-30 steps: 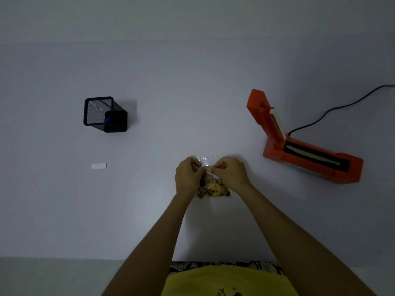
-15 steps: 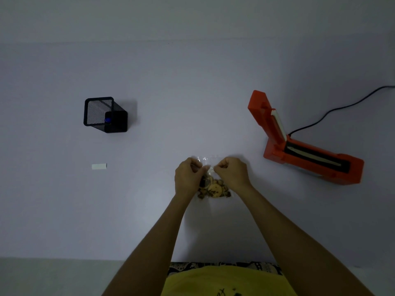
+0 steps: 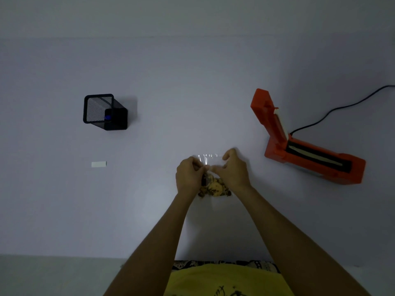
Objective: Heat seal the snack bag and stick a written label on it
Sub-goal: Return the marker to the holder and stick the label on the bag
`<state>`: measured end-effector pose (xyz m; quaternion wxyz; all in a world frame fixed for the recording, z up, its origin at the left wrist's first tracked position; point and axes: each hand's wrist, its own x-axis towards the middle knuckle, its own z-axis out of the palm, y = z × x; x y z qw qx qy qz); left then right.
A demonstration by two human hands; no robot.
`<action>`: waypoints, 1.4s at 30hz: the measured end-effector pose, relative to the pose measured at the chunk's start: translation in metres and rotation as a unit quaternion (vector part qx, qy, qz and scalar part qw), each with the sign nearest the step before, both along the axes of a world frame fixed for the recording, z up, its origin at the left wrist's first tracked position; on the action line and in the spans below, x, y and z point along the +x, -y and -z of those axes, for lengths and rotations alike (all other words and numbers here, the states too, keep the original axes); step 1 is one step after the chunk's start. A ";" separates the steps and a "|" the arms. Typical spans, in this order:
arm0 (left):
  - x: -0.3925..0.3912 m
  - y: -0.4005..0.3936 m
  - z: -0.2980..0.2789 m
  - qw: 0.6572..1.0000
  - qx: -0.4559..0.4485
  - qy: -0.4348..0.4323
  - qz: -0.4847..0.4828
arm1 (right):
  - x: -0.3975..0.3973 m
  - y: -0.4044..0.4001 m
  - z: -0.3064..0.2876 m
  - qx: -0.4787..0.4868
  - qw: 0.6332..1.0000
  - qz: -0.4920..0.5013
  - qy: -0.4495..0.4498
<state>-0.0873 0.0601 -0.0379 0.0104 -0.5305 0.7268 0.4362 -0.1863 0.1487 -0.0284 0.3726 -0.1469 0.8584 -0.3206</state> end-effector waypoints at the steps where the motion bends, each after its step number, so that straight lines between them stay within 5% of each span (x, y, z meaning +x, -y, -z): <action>1: 0.000 0.000 0.000 1.000 0.000 -0.003 0.003 | 0.000 -0.001 0.001 0.004 1.000 -0.009 -0.004; 42: -0.001 0.007 -0.008 0.998 0.043 0.022 0.026 | -0.010 -0.005 0.002 0.021 0.998 -0.062 0.009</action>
